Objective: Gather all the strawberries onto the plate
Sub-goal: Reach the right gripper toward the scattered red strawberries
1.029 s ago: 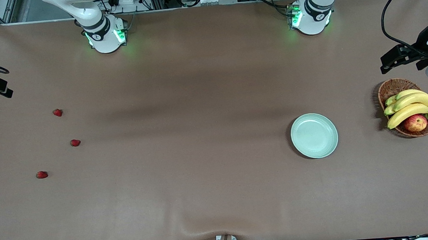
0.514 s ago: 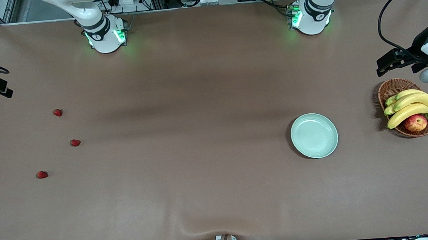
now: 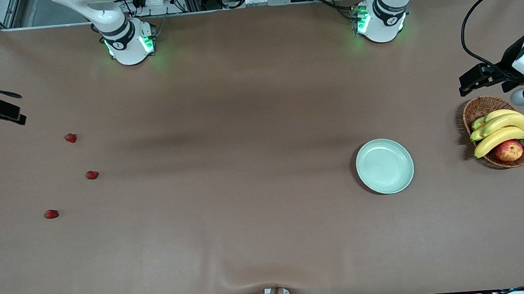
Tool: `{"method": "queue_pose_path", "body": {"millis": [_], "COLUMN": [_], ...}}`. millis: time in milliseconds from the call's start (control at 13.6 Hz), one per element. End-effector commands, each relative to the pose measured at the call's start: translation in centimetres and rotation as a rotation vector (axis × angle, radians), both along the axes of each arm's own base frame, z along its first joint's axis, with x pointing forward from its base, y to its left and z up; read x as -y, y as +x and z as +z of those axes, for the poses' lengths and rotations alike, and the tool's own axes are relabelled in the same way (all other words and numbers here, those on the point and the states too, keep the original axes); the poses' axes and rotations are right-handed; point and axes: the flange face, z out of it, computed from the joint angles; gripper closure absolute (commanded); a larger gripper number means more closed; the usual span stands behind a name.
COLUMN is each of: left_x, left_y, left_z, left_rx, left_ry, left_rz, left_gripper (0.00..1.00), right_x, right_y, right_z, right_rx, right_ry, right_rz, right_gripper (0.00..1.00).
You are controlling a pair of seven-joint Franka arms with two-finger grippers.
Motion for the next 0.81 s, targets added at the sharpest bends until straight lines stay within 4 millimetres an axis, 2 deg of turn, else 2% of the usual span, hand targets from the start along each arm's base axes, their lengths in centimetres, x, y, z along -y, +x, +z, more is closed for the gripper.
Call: {"method": "queue_pose_path", "body": {"millis": [0, 73, 147, 220, 294, 367, 588, 735], "left_x": [0.3, 0.3, 0.4, 0.5, 0.5, 0.5, 0.6, 0.7], "left_y": [0.1, 0.1, 0.1, 0.1, 0.2, 0.3, 0.5, 0.8], "left_z": [0.1, 0.1, 0.1, 0.1, 0.1, 0.1, -0.1, -0.1], "left_rx": [0.013, 0.013, 0.013, 0.013, 0.019, 0.020, 0.031, 0.041], "left_ry": [-0.021, -0.021, -0.021, -0.021, -0.022, -0.023, -0.024, -0.026], "left_rz": [-0.017, -0.017, -0.019, -0.019, -0.019, -0.019, -0.020, -0.022], "left_gripper": [0.00, 0.00, 0.00, 0.00, 0.00, 0.00, 0.00, 0.00], "right_x": [0.2, 1.1, 2.8, 3.9, 4.9, 6.9, 8.6, 8.2], "right_y": [2.4, 3.1, 4.0, 4.9, 5.4, 5.5, 5.7, 4.8], "right_z": [-4.5, -6.5, -9.3, -12.5, -14.9, -17.4, -22.7, -26.2], "right_rx": [-0.075, -0.108, -0.144, -0.190, -0.219, -0.234, -0.224, -0.229], "right_ry": [-0.021, -0.019, -0.016, -0.018, -0.007, 0.013, 0.048, 0.046], "right_rz": [0.010, -0.002, -0.027, -0.044, -0.059, -0.070, 0.039, 0.049], "right_gripper": [0.00, 0.00, 0.00, 0.00, 0.00, 0.00, 0.00, 0.00]}}
